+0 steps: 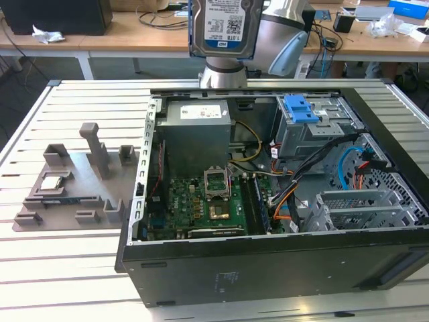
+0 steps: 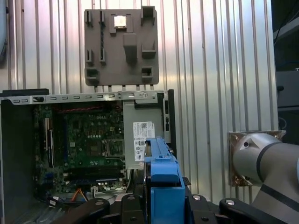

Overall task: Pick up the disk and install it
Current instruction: 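Pick up the disk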

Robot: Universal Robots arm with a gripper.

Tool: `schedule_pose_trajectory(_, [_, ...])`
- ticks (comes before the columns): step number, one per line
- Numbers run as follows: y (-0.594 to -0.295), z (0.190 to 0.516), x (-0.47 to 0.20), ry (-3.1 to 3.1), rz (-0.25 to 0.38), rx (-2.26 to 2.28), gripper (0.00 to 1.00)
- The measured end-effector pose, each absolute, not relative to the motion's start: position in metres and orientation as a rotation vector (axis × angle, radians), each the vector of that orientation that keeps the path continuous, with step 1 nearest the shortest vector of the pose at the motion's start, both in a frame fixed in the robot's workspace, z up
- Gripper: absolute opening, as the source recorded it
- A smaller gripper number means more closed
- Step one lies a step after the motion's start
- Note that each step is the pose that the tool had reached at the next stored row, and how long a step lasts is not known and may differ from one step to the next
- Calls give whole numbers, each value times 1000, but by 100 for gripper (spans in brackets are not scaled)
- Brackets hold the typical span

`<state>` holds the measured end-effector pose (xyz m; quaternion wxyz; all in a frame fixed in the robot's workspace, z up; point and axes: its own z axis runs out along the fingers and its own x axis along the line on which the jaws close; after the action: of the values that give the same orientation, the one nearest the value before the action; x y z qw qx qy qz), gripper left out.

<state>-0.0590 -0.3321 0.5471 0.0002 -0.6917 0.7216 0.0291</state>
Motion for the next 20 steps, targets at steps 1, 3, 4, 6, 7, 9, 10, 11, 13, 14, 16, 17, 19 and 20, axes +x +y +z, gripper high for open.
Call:
schedule_pose_trajectory(1, [-333,547,-57,2267,91,-2173,37])
schedule_pose_trajectory(3, [-334,547,-55,2267,91,-2173,37])
schedule_pose_trajectory(4, [-335,547,-54,2267,92,-2173,37])
schedule_pose_trajectory(6, [-336,547,-52,2267,92,-2173,37])
schedule_pose_trajectory(7, [-337,547,-50,2267,92,-2173,37])
schedule_pose_trajectory(9, [-338,547,-47,2267,92,-2173,37])
schedule_pose_trajectory(10, [-339,546,-45,2267,92,-2173,37])
schedule_pose_trajectory(11, [-340,546,-43,2267,92,-2173,37])
schedule_pose_trajectory(13, [-341,546,-41,2267,92,-2173,37])
schedule_pose_trajectory(14, [-342,546,-39,2267,92,-2173,37])
schedule_pose_trajectory(16, [-343,546,-36,2267,92,-2173,37])
schedule_pose_trajectory(17, [-344,546,-34,2267,92,-2173,37])
schedule_pose_trajectory(19, [-345,546,-30,2267,92,-2173,37])
schedule_pose_trajectory(20, [-345,546,-29,2267,92,-2173,37])
